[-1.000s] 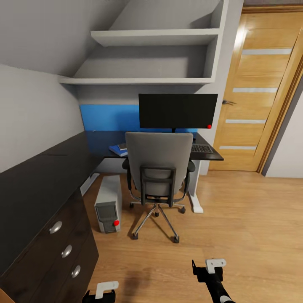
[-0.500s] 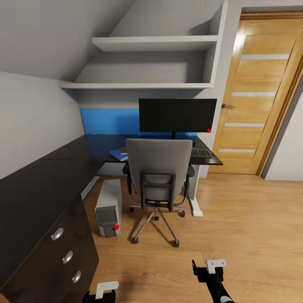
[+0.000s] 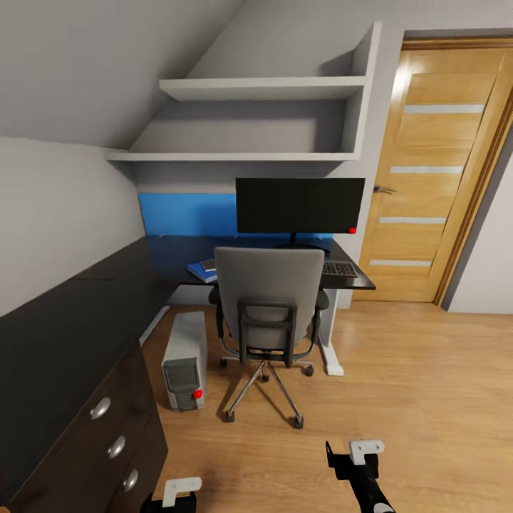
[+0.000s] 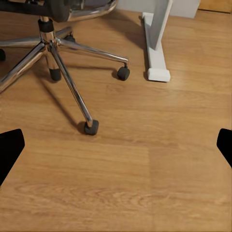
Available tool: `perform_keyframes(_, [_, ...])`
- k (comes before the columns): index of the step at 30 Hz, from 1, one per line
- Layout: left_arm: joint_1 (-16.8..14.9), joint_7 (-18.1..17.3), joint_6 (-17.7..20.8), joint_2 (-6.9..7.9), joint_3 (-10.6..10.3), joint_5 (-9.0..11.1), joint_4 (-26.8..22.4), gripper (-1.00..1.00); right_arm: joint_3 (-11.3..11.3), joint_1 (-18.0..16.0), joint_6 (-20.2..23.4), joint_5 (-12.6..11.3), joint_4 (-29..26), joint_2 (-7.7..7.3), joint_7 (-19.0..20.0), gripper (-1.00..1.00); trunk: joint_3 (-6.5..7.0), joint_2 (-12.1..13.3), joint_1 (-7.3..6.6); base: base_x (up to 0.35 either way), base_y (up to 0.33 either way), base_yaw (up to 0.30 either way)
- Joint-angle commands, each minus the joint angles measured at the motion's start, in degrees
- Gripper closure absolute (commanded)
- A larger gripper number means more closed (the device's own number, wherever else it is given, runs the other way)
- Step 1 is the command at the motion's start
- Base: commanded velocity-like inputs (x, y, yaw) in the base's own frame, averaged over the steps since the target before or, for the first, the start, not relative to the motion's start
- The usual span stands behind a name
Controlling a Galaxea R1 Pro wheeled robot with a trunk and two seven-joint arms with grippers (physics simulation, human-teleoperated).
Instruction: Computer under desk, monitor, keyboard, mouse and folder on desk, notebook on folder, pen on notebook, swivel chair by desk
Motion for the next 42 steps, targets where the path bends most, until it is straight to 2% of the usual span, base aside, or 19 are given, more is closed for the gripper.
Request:
perform_keyframes(1, [0.1,0.2,-0.2,-0.06,-0.5,0.5,0.1,-1.00,0.5,-0.1,-0.2,-0.5,0.1,0.01,-0.1,-1.00,0.18,0.4,-0.23,0.000,0.000,0.049])
perform_keyframes(10, [1.6,0.2,-0.1,0.10,-0.4,0.6,0.1,-1.00,0.6,-0.1,-0.2,-0.5,0.1,0.22,-0.1,-1.00,1.40,4.0,-2.21,0.000,0.000,0.073])
perform_keyframes(26, [1.7,0.2,0.2,0.20,-0.4,0.6,0.1,-1.00,0.5,0.4,0.3,-0.6,0.2,0.18,-0.1,-1.00,4.09,10.4,-5.72,0.000,0.000,0.011])
perform_keyframes(34, [2.5,0.1,0.3,0.81,-0.4,0.6,0.1,-1.00,0.5,7.6,0.4,-0.6,0.3,0.23,0.0,-1.00,5.52,13.6,-7.48,0.000,0.000,0.000])
perform_keyframes(36, [3.9,-0.1,0.3,1.19,-0.4,0.6,0.1,-1.00,0.5,9.7,0.4,-0.6,0.3,0.25,0.0,-1.00,5.88,14.4,-7.92,0.000,0.000,0.000])
perform_keyframes(37, [6.1,-0.3,0.2,1.78,-0.4,0.6,0.1,-1.00,0.5,11.9,0.4,-0.6,0.3,0.22,0.0,-1.00,6.06,14.8,-8.14,0.000,0.000,0.000])
perform_keyframes(42, [9.2,-0.6,-0.1,3.07,-0.4,0.6,0.1,-1.00,0.6,13.3,0.4,-0.6,0.2,0.24,0.0,-1.00,6.24,15.2,-8.36,0.000,0.000,0.000])
